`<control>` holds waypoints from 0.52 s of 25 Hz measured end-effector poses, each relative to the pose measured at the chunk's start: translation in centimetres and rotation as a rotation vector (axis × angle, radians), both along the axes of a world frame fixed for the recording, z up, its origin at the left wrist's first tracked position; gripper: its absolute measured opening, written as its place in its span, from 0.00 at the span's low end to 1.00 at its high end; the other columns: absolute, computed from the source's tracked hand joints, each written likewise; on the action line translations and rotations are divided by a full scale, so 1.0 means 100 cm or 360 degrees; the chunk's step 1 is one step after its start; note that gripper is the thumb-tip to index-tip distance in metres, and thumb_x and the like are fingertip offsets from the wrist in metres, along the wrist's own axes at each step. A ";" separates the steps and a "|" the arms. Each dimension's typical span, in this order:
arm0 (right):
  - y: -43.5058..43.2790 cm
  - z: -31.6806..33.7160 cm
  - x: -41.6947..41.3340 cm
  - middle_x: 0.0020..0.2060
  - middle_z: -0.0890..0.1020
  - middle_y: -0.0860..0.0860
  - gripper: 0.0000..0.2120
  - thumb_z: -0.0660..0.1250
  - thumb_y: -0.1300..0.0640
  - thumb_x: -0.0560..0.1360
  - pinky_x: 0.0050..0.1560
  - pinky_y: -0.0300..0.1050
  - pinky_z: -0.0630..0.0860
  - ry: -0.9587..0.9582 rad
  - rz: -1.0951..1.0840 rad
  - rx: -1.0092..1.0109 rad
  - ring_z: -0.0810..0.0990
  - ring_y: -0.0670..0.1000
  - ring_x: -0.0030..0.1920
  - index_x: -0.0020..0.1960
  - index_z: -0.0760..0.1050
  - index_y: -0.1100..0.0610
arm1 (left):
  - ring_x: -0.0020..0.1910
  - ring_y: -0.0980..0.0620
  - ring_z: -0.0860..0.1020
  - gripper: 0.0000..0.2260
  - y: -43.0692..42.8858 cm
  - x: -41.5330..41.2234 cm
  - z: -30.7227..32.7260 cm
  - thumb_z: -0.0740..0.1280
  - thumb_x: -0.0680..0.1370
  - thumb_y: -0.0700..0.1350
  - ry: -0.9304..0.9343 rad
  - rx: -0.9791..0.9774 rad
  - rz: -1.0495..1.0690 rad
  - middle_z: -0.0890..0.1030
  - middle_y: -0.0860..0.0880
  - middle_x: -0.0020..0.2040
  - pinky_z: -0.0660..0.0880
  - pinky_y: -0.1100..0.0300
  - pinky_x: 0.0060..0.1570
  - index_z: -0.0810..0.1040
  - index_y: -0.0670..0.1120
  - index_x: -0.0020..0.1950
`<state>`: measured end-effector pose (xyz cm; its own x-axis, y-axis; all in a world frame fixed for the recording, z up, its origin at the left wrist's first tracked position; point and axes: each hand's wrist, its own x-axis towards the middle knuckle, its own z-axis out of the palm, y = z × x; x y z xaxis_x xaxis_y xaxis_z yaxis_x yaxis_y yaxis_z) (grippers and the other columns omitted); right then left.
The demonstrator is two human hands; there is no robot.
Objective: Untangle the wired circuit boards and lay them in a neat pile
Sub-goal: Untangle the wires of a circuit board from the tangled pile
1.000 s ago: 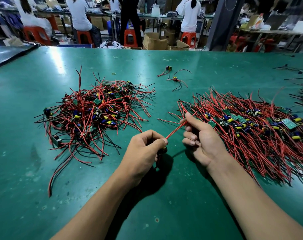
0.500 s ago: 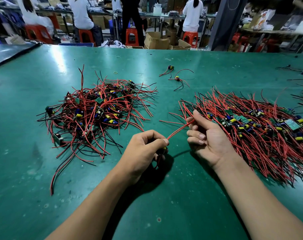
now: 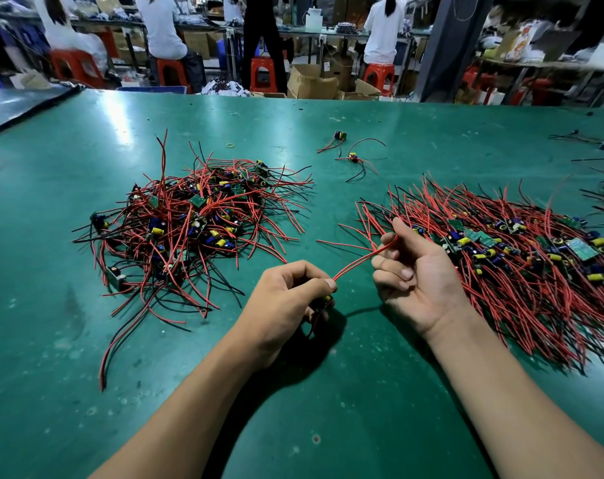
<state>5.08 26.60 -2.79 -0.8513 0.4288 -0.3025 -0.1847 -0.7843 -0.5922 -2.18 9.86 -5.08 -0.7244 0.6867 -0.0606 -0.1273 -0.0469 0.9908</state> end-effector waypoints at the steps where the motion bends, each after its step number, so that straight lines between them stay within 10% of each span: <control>1: 0.000 0.001 0.001 0.28 0.64 0.47 0.16 0.67 0.53 0.73 0.14 0.33 0.55 0.0002 0.0022 -0.0017 0.59 0.42 0.17 0.29 0.75 0.59 | 0.26 0.51 0.74 0.10 0.000 0.000 0.000 0.69 0.74 0.34 0.0003 0.0000 -0.0004 0.78 0.46 0.29 0.69 0.62 0.28 0.80 0.44 0.35; 13: -0.004 0.001 0.000 0.28 0.67 0.47 0.21 0.62 0.44 0.80 0.16 0.32 0.56 -0.0061 -0.0082 0.0273 0.60 0.42 0.18 0.37 0.78 0.58 | 0.27 0.54 0.72 0.09 0.000 0.000 0.002 0.69 0.75 0.34 -0.0028 -0.0026 0.0056 0.76 0.49 0.29 0.68 0.62 0.29 0.79 0.44 0.35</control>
<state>5.10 26.15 -2.65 -0.8161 0.5196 -0.2529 -0.1965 -0.6611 -0.7241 -2.21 9.82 -4.93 -0.7467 0.6598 -0.0844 -0.1432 -0.0355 0.9891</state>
